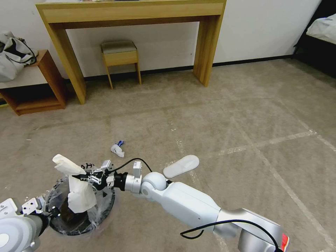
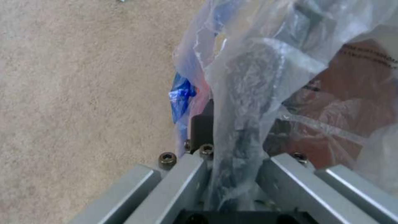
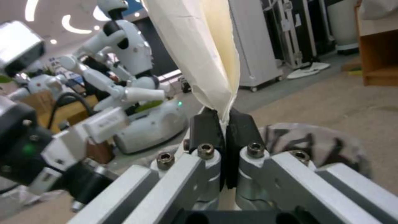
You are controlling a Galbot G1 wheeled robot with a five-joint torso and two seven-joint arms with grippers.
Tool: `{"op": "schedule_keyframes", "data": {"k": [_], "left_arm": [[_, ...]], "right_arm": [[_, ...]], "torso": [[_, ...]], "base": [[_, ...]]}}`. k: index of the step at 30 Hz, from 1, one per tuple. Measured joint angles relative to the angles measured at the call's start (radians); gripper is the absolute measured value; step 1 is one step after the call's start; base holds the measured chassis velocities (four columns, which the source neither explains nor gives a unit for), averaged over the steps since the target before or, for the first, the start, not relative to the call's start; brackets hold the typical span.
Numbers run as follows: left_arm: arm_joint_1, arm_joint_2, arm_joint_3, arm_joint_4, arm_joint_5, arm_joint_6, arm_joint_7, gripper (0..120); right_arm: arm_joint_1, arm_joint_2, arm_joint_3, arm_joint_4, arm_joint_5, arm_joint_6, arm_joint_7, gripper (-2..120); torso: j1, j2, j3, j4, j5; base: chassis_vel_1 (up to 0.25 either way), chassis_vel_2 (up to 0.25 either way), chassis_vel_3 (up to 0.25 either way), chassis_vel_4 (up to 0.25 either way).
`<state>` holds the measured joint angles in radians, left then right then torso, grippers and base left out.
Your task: Pick up the trash bin and place the garbage on the floor into it.
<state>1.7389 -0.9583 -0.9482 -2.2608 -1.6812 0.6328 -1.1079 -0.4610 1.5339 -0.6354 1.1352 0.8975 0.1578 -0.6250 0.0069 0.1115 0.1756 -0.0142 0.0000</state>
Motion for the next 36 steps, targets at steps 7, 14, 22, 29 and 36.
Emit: {"op": "schedule_keyframes", "data": {"k": [7,14,22,29,36], "left_arm": [[0.003,0.007,-0.001,-0.002,0.003,0.001,0.002,0],[-0.015,0.012,0.004,0.017,-0.002,0.000,-0.004,0],[-0.031,0.012,0.011,0.023,-0.005,-0.002,-0.008,0],[-0.041,0.013,0.015,0.034,-0.012,-0.002,-0.013,0],[-0.053,0.016,0.022,0.040,-0.013,-0.003,-0.015,0]], "right_arm": [[0.012,-0.007,0.007,-0.015,-0.012,0.012,-0.009,4],[0.020,-0.025,0.010,0.003,0.004,0.003,-0.032,30],[0.020,-0.015,0.007,0.010,0.003,0.003,-0.032,58],[0.021,-0.010,0.004,0.007,-0.006,0.009,-0.030,86],[0.028,-0.009,0.004,0.008,-0.007,0.013,-0.021,99]], "torso": [[0.000,0.000,0.000,0.0000,0.0000],[0.000,0.000,0.000,-0.0001,0.0000],[0.000,0.000,0.000,0.0000,0.0000],[0.000,0.000,0.000,0.0000,0.0000],[0.000,0.000,0.000,0.0000,0.0000]], "base": [[0.000,0.000,0.000,0.000],[0.000,0.000,0.000,0.000],[0.000,0.000,0.000,0.000],[0.000,0.000,0.000,0.000],[0.000,0.000,0.000,0.000]]}}
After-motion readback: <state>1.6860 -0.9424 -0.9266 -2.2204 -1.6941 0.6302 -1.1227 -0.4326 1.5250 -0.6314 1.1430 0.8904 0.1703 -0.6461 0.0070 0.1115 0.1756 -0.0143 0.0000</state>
